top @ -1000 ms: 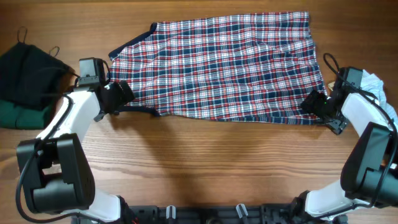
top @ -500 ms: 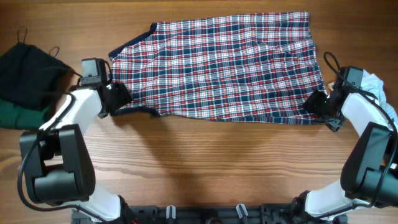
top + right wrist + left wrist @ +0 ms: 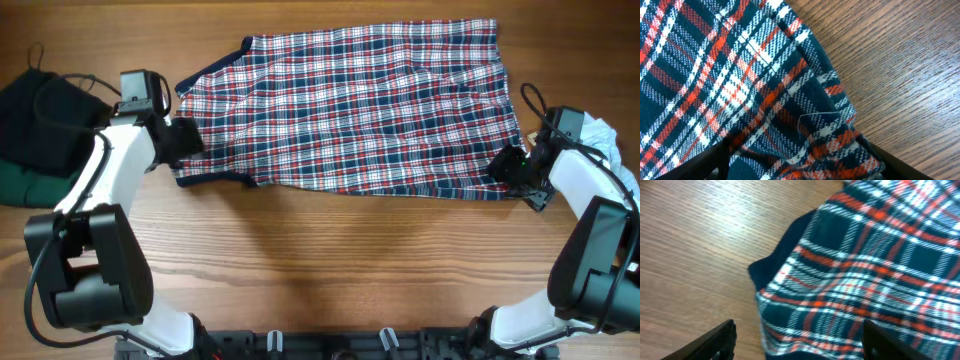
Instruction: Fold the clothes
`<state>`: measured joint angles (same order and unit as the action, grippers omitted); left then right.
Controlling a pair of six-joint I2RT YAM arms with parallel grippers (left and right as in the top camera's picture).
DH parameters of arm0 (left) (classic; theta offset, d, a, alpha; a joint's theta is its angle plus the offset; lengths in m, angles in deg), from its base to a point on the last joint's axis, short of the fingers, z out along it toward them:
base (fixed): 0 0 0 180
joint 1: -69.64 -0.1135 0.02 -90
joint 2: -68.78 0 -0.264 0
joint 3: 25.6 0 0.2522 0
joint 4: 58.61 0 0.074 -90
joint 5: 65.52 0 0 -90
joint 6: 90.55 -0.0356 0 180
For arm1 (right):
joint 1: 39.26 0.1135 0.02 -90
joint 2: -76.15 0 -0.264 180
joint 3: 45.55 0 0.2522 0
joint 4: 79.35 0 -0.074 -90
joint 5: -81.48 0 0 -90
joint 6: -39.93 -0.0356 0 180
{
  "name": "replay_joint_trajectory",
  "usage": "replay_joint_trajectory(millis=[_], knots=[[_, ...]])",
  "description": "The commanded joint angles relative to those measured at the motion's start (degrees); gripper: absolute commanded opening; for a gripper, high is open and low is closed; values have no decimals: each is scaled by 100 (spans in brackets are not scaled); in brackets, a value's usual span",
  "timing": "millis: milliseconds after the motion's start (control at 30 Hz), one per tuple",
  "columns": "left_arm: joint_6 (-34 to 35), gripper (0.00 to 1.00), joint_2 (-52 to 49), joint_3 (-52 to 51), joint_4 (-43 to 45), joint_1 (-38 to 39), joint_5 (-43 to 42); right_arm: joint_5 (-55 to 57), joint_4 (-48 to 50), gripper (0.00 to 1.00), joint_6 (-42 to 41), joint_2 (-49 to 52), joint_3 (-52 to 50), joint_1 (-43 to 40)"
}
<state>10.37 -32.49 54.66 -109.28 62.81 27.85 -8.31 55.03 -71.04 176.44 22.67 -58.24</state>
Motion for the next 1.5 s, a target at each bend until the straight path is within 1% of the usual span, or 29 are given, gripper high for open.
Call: replay_joint_trajectory(millis=[0, 100, 167, 233, 267, 300, 333, 367, 400, 433, 467, 700, 900, 967, 1100, 1200, 1267, 1467], knots=[[-380, 80, -153, 48, -22, -46, 273, -157, 33, 84, 4, 162, -52, -17], [-433, 80, -597, 48, -17, -140, 243, -157, 33, 83, 7, 162, -52, -17], [-435, 80, -833, 48, -22, -136, -70, -157, 33, 82, 7, 162, -52, -17], [-433, 77, -938, 48, 2, -133, -247, -160, 26, 81, 15, 162, -55, -17], [-433, 73, -942, 48, 20, -133, -249, -168, 22, 72, 83, 162, -55, -17], [-433, 66, -942, 48, 20, -133, -247, -205, -4, 64, 151, 162, -55, -17], [-433, 39, -942, 48, 20, -133, -249, -275, -52, 56, 175, 162, -52, -17], [-433, 14, -940, 50, 22, -133, -247, -323, -76, 45, 278, 162, -52, -17], [-428, 4, -931, 63, 24, -133, -251, -328, -83, 40, 297, 162, -50, -17], [-428, 4, -927, 85, 22, -133, -302, -328, -114, 25, 299, 160, -26, -17], [-431, 4, -918, 127, 15, -133, -433, -328, -162, 4, 299, 160, 13, -17], [-426, 4, -634, 494, -70, -133, -1152, -192, -1108, 4, 446, 144, 839, -17], [-407, 4, -608, 1049, -538, -133, -1150, -66, -2181, 4, 446, 138, 1976, -17], [-404, 4, -608, 1193, -619, -133, -1154, -70, -2256, 4, 433, 138, 2170, -17], [-275, 4, -608, 1290, -634, -133, -1309, -111, -2240, 4, 352, 138, 2225, -17], [-273, 4, -608, 1414, -802, -133, -1344, -179, -2302, 4, 223, 140, 2293, -17], [-146, 4, -608, 1480, -905, -133, -1342, -195, -2347, 4, 131, 140, 2413, -15], [-79, 4, -608, 1539, -990, -133, -1353, -310, -2149, 4, -9, 142, 2542, 7]])
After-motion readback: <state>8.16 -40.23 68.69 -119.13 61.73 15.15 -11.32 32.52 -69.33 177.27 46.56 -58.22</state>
